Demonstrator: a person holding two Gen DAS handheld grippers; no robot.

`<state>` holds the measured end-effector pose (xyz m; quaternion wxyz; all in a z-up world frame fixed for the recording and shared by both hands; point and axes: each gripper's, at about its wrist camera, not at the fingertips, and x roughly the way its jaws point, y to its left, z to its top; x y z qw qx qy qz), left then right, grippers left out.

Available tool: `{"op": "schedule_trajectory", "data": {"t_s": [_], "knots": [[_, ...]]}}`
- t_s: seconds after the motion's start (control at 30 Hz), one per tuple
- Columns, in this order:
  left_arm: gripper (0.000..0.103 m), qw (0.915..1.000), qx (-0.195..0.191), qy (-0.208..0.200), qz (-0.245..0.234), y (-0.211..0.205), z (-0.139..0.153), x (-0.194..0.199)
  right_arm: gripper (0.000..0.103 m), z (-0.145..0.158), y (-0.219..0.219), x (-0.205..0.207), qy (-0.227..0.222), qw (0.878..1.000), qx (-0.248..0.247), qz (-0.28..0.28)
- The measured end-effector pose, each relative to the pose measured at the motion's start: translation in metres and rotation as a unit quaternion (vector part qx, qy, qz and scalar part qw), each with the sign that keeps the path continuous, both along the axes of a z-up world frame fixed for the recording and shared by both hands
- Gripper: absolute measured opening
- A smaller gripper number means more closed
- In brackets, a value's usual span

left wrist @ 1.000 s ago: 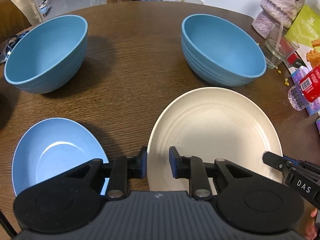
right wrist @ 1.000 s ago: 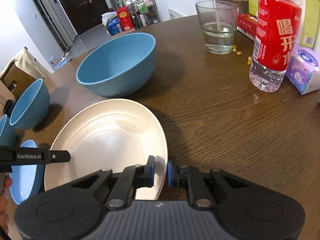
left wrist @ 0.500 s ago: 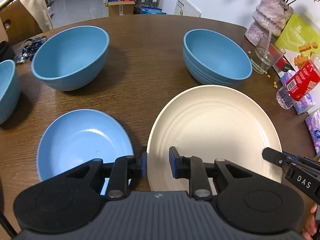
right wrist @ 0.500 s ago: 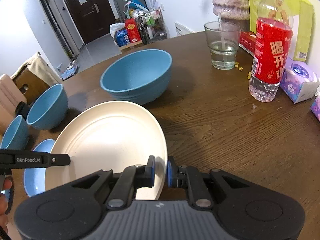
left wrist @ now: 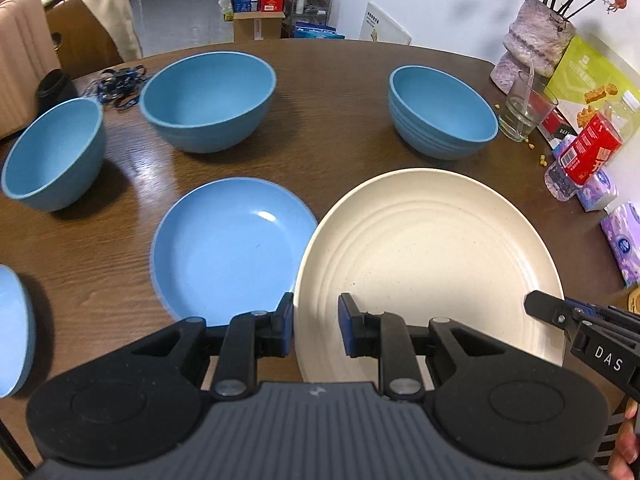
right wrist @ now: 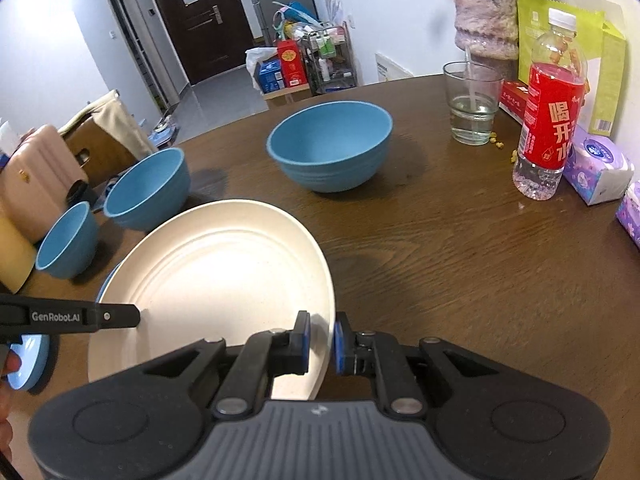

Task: Organize plates and bowls
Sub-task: 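Lift and carry the cream plate with both grippers toward the blue plates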

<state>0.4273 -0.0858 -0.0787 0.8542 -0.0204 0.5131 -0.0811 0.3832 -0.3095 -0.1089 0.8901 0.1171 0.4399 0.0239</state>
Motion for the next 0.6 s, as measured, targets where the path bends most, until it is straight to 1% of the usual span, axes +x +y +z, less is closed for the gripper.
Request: {"op": "schedule_trajectory", "data": {"t_s": [0.37,0.6], "knots": [[0.023,0.9998,0.009,-0.007,0.018,0.041,0.011,-0.046,0.012,0.012,0.043,-0.036,0.002,0.999,-0.003,0.038],[0.023,0.9989,0.007,-0.001,0.047,0.078,0.011,-0.069,0.012,0.016,0.077,-0.051,0.008,0.997,-0.007,0.075]]}}
